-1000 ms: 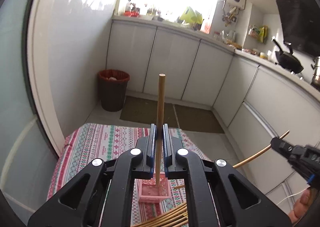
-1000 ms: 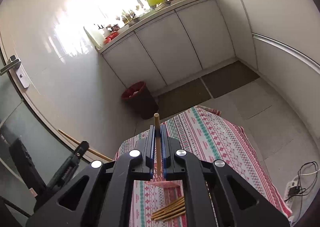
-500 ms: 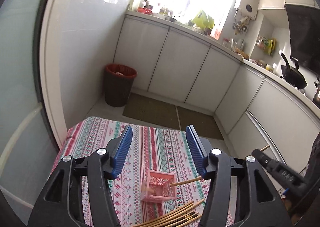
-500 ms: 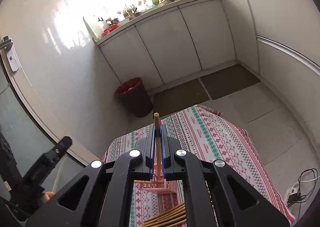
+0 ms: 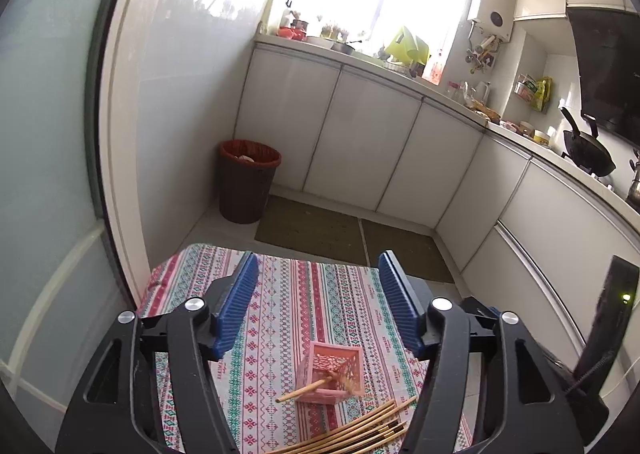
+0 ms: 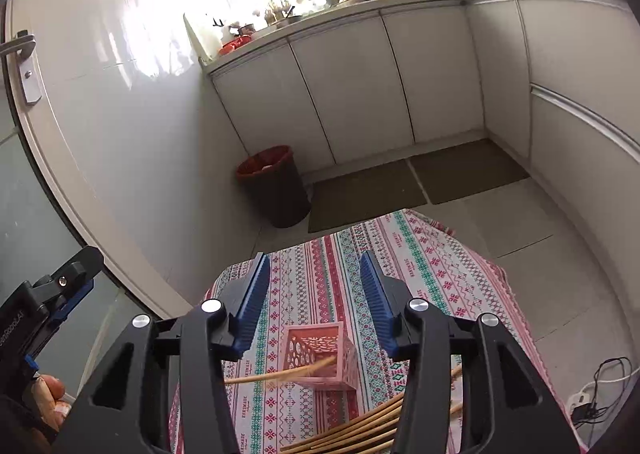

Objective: Organize utensils
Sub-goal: 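Withdraw the open left tool from the basket, then lower the left tool to the pile and grasp another chopstick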

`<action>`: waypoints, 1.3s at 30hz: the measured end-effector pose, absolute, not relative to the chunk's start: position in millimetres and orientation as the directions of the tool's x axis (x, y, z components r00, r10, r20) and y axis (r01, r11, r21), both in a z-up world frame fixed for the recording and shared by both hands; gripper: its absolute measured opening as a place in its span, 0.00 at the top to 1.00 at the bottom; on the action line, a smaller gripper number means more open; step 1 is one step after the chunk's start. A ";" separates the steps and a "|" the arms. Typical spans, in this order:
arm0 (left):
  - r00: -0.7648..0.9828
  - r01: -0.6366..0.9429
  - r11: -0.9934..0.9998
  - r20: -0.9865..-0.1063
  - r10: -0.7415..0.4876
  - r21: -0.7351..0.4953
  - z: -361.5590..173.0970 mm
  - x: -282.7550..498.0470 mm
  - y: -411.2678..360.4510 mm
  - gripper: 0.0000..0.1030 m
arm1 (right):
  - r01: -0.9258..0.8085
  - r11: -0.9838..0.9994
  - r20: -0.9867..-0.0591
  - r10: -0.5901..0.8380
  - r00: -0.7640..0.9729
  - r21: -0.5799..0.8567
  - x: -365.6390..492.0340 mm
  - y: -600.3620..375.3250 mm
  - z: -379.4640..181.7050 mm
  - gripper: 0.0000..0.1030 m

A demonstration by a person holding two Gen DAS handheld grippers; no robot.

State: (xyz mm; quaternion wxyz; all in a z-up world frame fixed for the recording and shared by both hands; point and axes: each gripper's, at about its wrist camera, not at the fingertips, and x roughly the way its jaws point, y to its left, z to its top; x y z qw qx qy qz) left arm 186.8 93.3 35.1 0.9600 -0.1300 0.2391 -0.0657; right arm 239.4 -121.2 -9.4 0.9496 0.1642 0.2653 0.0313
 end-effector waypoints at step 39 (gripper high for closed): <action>0.483 0.414 0.910 -0.853 -0.196 0.026 -107.1 143.7 -75.3 0.07 | 0.413 0.734 -0.738 0.174 0.652 0.539 80.3 -307.6 -93.1 0.07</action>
